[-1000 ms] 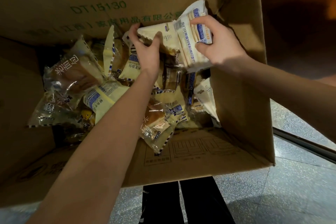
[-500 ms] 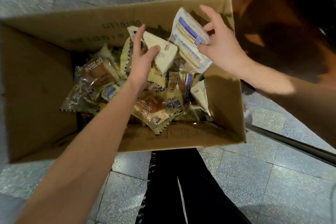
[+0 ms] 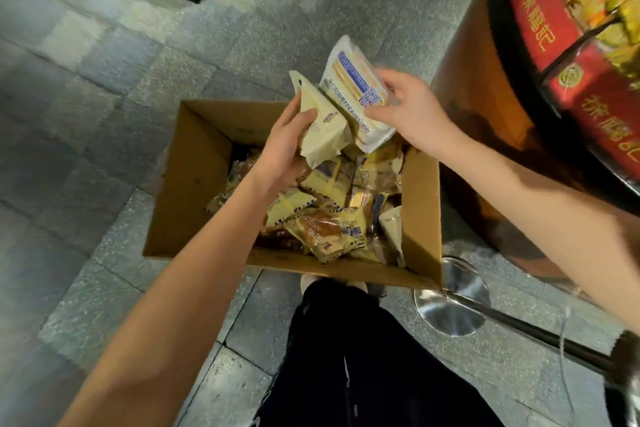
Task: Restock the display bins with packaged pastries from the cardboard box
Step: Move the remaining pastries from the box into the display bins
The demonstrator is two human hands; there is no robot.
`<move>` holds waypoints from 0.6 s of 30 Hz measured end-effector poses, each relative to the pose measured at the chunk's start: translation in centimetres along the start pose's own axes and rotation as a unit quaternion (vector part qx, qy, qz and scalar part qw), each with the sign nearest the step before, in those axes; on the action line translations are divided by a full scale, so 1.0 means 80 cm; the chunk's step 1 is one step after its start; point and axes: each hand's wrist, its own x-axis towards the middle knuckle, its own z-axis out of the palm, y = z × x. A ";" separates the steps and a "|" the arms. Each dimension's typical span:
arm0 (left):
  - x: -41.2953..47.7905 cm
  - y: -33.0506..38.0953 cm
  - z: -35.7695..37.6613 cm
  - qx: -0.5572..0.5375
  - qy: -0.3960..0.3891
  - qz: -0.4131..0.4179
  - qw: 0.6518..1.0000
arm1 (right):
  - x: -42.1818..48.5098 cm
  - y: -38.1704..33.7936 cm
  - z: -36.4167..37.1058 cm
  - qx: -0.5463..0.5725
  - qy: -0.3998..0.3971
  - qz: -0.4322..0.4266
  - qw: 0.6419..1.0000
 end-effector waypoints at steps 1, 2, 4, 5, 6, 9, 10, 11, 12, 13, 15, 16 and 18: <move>-0.012 0.013 -0.002 0.002 0.003 0.009 1.000 | 0.002 -0.015 0.002 -0.009 -0.019 -0.013 1.000; -0.024 0.025 -0.003 0.005 0.010 0.019 1.000 | 0.004 -0.030 0.006 -0.013 -0.033 -0.022 0.999; -0.050 0.046 -0.010 0.008 0.034 0.037 0.999 | 0.006 -0.059 0.017 -0.013 -0.055 -0.041 0.998; -0.064 0.055 -0.016 0.013 0.050 0.048 0.998 | 0.006 -0.076 0.026 -0.012 -0.064 -0.057 0.996; -0.078 0.063 -0.024 0.023 0.064 0.059 0.996 | 0.007 -0.092 0.035 -0.008 -0.073 -0.076 0.994; -0.128 0.087 -0.051 0.037 0.118 0.096 0.988 | 0.005 -0.146 0.069 0.012 -0.117 -0.137 0.984; -0.146 0.095 -0.060 0.029 0.141 0.108 0.984 | 0.003 -0.164 0.081 0.012 -0.133 -0.157 0.978; -0.165 0.102 -0.070 0.015 0.164 0.119 0.979 | -0.001 -0.180 0.095 0.011 -0.149 -0.176 0.973; -0.185 0.108 -0.081 0.004 0.186 0.130 0.974 | -0.005 -0.196 0.108 0.010 -0.164 -0.194 0.967; -0.205 0.112 -0.093 -0.007 0.208 0.139 0.968 | -0.009 -0.211 0.123 0.004 -0.181 -0.211 0.961; -0.252 0.118 -0.117 -0.025 0.244 0.155 0.957 | -0.021 -0.239 0.155 -0.016 -0.210 -0.245 0.946; -0.278 0.120 -0.128 -0.032 0.263 0.164 0.950 | -0.030 -0.254 0.172 -0.026 -0.224 -0.262 0.938; -0.334 0.117 -0.149 -0.040 0.304 0.184 0.934 | -0.053 -0.281 0.210 -0.050 -0.248 -0.299 0.920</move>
